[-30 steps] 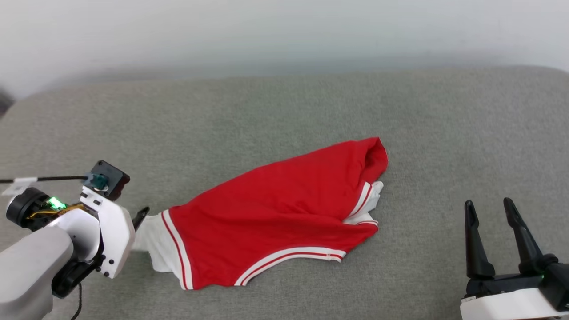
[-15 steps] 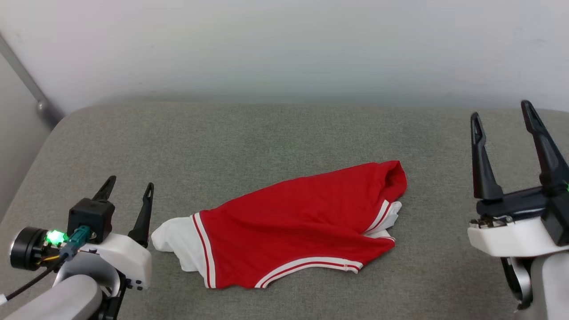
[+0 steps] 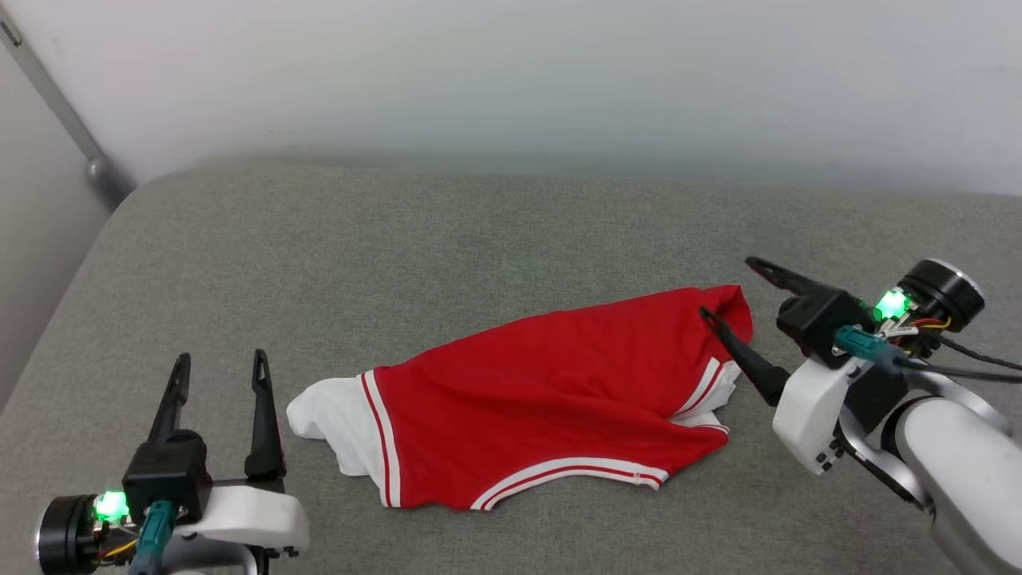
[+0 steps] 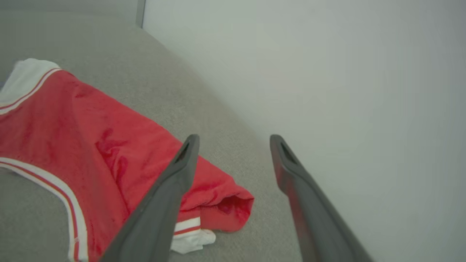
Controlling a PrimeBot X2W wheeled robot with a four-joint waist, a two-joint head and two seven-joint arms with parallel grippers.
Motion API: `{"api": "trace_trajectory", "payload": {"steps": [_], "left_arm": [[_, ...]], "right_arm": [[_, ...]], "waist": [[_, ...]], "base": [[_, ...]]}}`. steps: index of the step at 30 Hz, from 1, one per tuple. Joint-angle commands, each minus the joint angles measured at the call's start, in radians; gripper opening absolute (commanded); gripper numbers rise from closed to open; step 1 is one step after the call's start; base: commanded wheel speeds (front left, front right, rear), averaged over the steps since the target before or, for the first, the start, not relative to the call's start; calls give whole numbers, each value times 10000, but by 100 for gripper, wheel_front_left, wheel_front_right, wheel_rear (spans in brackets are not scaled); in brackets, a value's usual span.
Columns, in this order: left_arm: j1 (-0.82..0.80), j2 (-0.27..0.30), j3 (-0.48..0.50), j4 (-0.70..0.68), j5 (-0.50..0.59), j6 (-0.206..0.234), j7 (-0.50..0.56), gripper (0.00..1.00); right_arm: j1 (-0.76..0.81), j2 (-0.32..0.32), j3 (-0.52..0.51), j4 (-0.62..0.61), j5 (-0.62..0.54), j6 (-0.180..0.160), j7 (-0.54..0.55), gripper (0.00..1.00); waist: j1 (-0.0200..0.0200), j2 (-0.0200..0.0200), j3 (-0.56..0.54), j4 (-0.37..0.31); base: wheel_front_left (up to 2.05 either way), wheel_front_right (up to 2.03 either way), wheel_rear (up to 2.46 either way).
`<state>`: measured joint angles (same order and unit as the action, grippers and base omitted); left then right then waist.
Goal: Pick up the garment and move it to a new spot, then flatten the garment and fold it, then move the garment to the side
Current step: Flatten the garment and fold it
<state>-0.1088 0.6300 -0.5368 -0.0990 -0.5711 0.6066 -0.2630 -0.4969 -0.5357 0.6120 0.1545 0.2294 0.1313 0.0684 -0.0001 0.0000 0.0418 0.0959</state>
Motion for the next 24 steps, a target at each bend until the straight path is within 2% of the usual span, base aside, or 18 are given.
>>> {"api": "trace_trajectory", "payload": {"steps": [1, 6, 11, 16, 17, 24], "left_arm": [[247, -222, 358, -79, 309, -71, -22, 100], [919, -1160, 1447, -135, 1117, -599, -23, 100], [996, -1945, 2126, -20, 1768, -1349, -24, 100], [735, -2703, 2514, 163, 2317, -2031, -24, 100], [735, -2703, 2514, 163, 2317, -2031, -24, 100], [397, -3555, 3050, 504, 2906, -2888, -25, 100]], "right_arm": [[-406, -392, 636, -71, 560, -10, 668, 100], [-1591, -1677, 3230, -573, 2503, -10, 2897, 100], [-2741, -2311, 5125, -819, 3753, -9, 4274, 100], [-3698, -2216, 6301, -504, 4511, -9, 4943, 100], [-3698, -2216, 6301, -504, 4511, -9, 4943, 100], [-3582, -1733, 6698, 98, 5083, -9, 5959, 100]], "waist": [[1, 0, 153, 83], [1, 0, 536, 328], [1, 0, 1014, 678], [1, 0, 1585, 979], [1, 0, 1585, 979], [1, 0, 2195, 1312]], "base": [[0, 0, 0], [0, 0, 0], [0, 0, 0], [0, 0, 0], [0, 0, 0], [0, 0, 0]]}}
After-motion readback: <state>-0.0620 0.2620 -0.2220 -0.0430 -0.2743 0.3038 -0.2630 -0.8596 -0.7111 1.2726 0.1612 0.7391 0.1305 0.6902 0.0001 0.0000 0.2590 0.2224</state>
